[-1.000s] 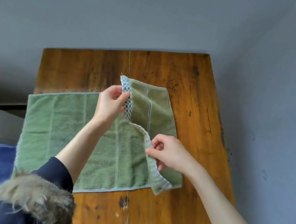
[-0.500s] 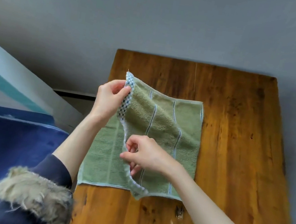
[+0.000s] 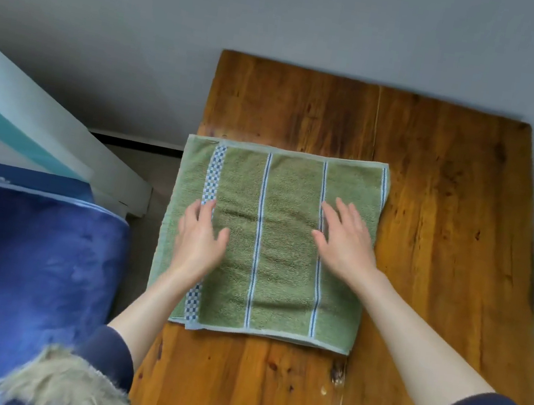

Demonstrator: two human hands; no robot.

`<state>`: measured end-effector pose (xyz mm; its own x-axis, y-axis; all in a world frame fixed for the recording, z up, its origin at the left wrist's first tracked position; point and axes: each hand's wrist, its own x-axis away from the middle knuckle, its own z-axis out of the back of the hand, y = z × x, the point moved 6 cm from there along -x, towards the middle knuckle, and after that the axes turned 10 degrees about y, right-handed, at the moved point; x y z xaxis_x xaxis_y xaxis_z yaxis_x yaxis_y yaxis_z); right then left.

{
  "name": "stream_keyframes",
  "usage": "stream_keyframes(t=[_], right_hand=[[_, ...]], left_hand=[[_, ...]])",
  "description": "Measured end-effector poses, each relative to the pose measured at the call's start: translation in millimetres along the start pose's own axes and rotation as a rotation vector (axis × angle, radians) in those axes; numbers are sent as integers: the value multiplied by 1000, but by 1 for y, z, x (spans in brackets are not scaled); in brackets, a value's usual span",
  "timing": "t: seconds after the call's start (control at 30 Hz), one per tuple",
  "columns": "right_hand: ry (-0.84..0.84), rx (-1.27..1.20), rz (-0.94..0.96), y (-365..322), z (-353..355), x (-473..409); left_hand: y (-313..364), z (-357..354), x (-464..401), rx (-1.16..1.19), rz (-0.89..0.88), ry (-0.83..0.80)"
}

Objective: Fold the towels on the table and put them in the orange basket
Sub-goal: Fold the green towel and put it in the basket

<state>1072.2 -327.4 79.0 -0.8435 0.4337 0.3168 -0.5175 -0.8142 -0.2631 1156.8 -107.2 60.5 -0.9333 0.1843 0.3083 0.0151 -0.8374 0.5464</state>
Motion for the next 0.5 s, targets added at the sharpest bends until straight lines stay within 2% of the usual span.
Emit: stream_keyframes(t=[0.1, 0.2, 0.3, 0.5], right_hand=[[-100, 153, 46, 24, -15, 1], [-79, 216, 65, 34, -21, 11], [-64, 231, 17, 46, -19, 26], [-47, 205, -162, 95, -3, 77]], left_hand=[[-6, -16, 13, -130, -26, -40], [-3, -26, 15, -229, -89, -55], [10, -38, 12, -310, -151, -102], [61, -76, 14, -521, -407, -208]])
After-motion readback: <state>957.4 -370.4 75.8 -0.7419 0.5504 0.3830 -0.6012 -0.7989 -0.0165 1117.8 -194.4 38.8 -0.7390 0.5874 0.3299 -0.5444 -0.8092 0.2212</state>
